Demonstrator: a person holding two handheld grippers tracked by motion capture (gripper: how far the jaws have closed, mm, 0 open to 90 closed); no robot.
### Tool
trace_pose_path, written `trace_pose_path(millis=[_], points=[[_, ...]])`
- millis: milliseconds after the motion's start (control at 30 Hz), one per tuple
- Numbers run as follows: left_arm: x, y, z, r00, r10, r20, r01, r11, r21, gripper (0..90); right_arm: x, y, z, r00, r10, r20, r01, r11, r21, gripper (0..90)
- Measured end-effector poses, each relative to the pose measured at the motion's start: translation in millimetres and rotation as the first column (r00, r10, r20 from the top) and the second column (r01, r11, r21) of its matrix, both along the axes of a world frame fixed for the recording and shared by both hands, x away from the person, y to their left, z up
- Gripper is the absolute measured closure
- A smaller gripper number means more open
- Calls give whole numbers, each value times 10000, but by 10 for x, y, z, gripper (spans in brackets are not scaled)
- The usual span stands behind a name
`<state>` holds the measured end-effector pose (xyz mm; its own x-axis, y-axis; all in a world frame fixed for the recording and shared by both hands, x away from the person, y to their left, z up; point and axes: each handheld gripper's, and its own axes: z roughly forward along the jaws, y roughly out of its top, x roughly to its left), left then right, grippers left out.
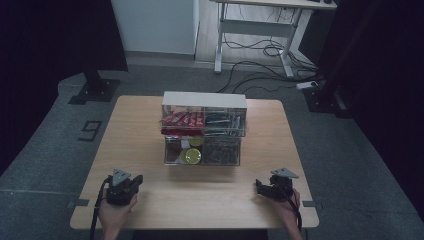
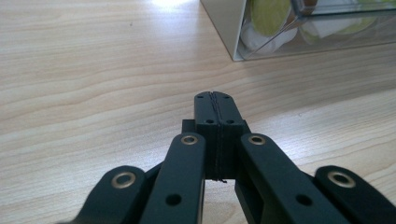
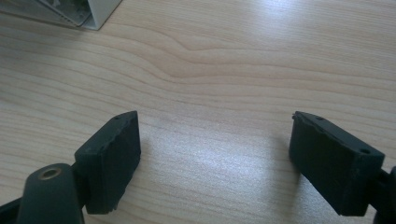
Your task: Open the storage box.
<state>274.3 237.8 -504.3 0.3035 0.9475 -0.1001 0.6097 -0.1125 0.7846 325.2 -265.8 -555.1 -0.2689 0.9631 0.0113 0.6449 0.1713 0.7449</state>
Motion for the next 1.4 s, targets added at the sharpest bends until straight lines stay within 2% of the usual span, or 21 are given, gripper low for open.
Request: trace_pose_path(millis=[300, 400, 433, 533, 600, 633, 700, 867, 900, 1000, 1167, 1400], points=[[-54, -42, 125, 9996, -212, 199, 215, 9996, -156, 900, -3, -3, 1, 10000, -46, 23, 46, 10000, -3, 179], [-100, -73, 224, 9983, -316, 490, 331, 9990, -297, 900, -7, -5, 1, 10000, -63, 29, 63, 10000, 14, 185], [-100, -73, 224, 9983, -316, 490, 331, 9990, -297, 900, -7, -5, 1, 10000, -63, 29, 63, 10000, 14, 185], [-140, -113, 340, 9957, -439, 818, 462, 9986, -261, 900, -12, -7, 1, 10000, -73, 42, 73, 10000, -2, 188], [-160, -132, 429, 9935, -567, 985, 616, 9970, -474, 900, -11, -8, 1, 10000, -57, 39, 57, 10000, 16, 188], [-160, -132, 429, 9935, -567, 985, 616, 9970, -474, 900, -11, -8, 1, 10000, -57, 39, 57, 10000, 16, 188], [-164, -135, 493, 9921, -670, 1062, 757, 9939, -802, 900, -9, -12, 1, 10000, -22, 42, 22, 10000, 30, 190], [-131, -192, 638, 9888, -887, 1200, 995, 9912, -873, 900, -9, -12, 1, 10000, -14, 46, 14, 10000, 26, 190], [-117, -224, 706, 9863, -987, 1320, 1109, 9899, -884, 900, -10, -12, 1, 10000, -28, 49, 28, 10000, 16, 193], [-91, -277, 790, 9827, -1182, 1424, 1319, 9871, -909, 900, -11, -12, 1, 10000, -47, 55, 47, 10000, 6, 194], [-48, -344, 880, 9781, -1469, 1477, 1615, 9826, -918, 900, -11, -12, 2, 10000, -54, 58, 54, 10000, 4, 196], [-8, -404, 986, 9738, -1594, 1622, 1767, 9793, -985, 900, -12, -13, 2, 10000, -68, 61, 68, 10000, 6, 199]])
